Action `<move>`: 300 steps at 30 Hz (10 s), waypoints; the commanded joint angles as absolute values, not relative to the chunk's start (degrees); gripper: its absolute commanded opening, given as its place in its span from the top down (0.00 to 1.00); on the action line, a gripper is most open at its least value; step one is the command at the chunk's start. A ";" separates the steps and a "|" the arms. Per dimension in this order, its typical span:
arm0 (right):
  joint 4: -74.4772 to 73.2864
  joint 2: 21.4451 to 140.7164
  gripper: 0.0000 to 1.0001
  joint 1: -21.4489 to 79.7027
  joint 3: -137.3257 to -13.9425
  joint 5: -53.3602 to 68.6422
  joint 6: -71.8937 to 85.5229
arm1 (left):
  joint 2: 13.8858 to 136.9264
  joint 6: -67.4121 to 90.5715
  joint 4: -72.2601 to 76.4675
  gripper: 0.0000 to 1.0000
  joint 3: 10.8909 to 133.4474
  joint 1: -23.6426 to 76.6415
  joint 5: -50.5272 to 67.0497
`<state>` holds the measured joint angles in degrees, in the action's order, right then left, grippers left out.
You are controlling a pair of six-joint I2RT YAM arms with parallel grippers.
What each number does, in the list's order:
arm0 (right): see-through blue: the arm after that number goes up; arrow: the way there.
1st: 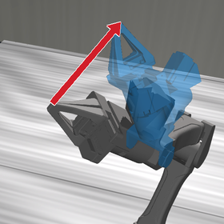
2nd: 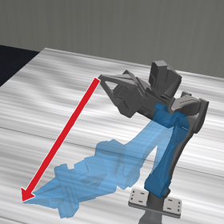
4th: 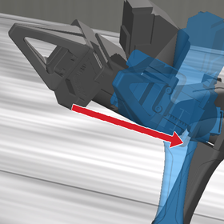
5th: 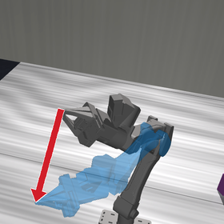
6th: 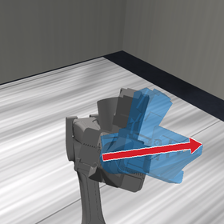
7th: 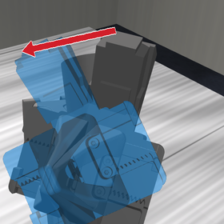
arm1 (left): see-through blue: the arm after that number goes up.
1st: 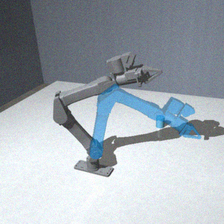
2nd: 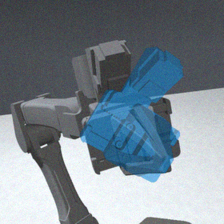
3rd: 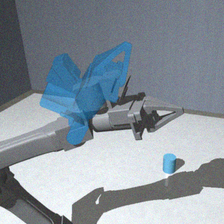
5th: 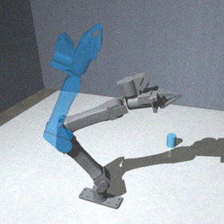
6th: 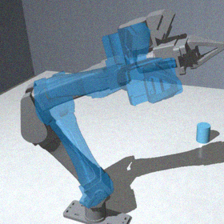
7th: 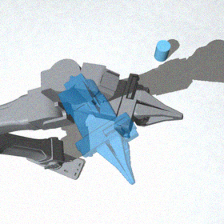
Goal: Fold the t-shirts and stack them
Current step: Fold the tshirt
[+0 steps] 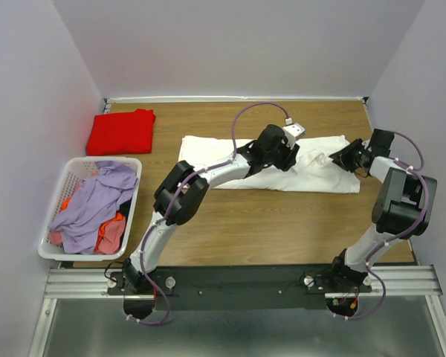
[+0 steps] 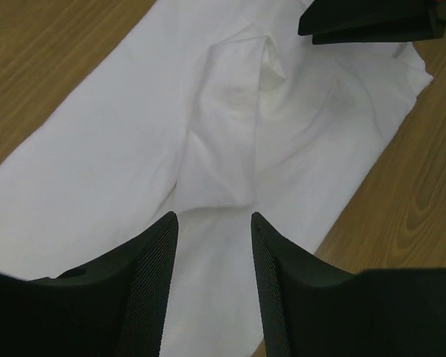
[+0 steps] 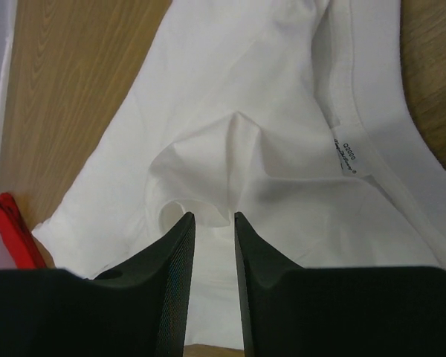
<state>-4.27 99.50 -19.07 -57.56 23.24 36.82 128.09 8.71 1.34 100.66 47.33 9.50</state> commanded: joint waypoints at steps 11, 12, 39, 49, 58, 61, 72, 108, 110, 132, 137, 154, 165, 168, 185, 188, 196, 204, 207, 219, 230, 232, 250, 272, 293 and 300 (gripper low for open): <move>-0.70 104.94 0.69 -18.98 -58.45 27.33 35.16 | 136.84 8.87 7.91 0.72 106.87 48.43 14.85; -0.62 105.03 0.69 -18.98 -58.62 27.86 34.90 | 137.72 9.22 7.74 0.73 107.05 48.43 15.55; -0.70 108.54 0.67 -18.98 -63.55 30.67 36.12 | 138.95 13.45 8.09 0.88 102.75 46.05 16.70; -0.70 109.34 0.65 -18.90 -60.21 32.17 35.16 | 139.04 14.68 8.17 0.89 102.92 45.62 17.84; -0.79 103.89 0.65 -18.98 -57.66 29.62 33.05 | 139.13 14.94 8.17 0.89 103.01 45.53 18.10; -0.70 102.84 0.65 -18.90 -57.13 28.92 31.82 | 139.22 14.94 8.17 0.89 103.10 45.44 18.37; -0.79 103.36 0.65 -18.81 -56.87 30.24 30.67 | 139.31 15.03 8.17 0.89 103.10 45.44 18.37; -11.67 115.84 0.99 -14.95 -79.62 30.24 16.90 | 130.26 20.65 7.56 0.88 101.35 41.66 23.82; -13.26 116.37 0.99 -14.24 -81.91 27.61 13.46 | 129.12 20.65 7.47 0.88 99.94 41.31 23.91; -14.51 106.62 0.93 -11.25 -73.13 3.87 2.81 | 109.70 18.20 0.44 0.88 77.80 32.61 24.17; -14.24 107.49 0.82 -11.16 -71.81 5.45 2.02 | 107.50 17.32 0.09 0.88 74.80 31.20 23.03; -8.99 99.93 0.67 -9.76 -73.74 16.85 22.57 | 104.33 15.12 -2.81 0.88 71.98 30.24 17.85; 26.25 111.78 0.64 -13.26 -60.40 37.33 48.65 | 101.25 13.80 -5.27 0.87 67.95 29.01 13.54; 37.32 115.83 0.64 -16.68 -55.21 40.07 52.37 | 100.20 13.89 -6.06 0.87 66.36 28.22 12.22; 42.37 112.07 0.59 -22.41 -51.95 52.12 51.86 | 103.18 14.15 -6.68 0.83 68.28 25.31 10.46; 38.34 107.07 0.59 -21.19 -48.61 50.89 49.67 | 107.30 14.15 -7.29 0.83 72.32 24.52 8.35; 10.57 91.17 0.55 -17.58 -43.09 29.83 36.82 | 121.44 13.89 -16.76 0.79 91.20 22.68 6.59; 5.63 89.64 0.54 -17.58 -37.79 23.99 39.37 | 129.37 15.03 -24.67 0.75 100.53 22.59 3.17; 5.71 92.80 0.54 -17.58 -38.93 23.65 39.29 | 130.34 15.99 -28.20 0.75 100.81 22.59 3.25; 0.63 122.58 0.54 -14.51 -68.51 31.99 35.34 | 112.95 16.26 -27.16 0.83 69.98 23.81 11.77; -5.54 146.50 0.54 -6.33 -104.40 32.43 39.11 | 105.47 20.04 -25.05 0.83 54.58 35.23 23.98; -5.45 149.06 0.54 -5.98 -108.45 33.74 38.94 | 105.21 21.18 -23.65 0.83 54.67 38.39 27.40; -15.02 119.81 0.54 1.30 -92.56 25.49 25.31 | 92.90 16.79 -18.64 0.64 57.57 35.26 27.87; -16.78 83.42 0.60 26.28 -46.15 24.20 29.17 | 83.51 36.73 -16.08 0.58 42.37 38.04 15.48; -46.32 56.95 0.49 26.54 -31.65 12.12 41.48 | 81.30 38.58 -21.71 0.35 43.60 47.37 10.55; -39.73 56.95 0.49 26.63 -24.18 17.14 44.38 | 83.41 36.74 -21.09 0.37 43.94 48.78 10.37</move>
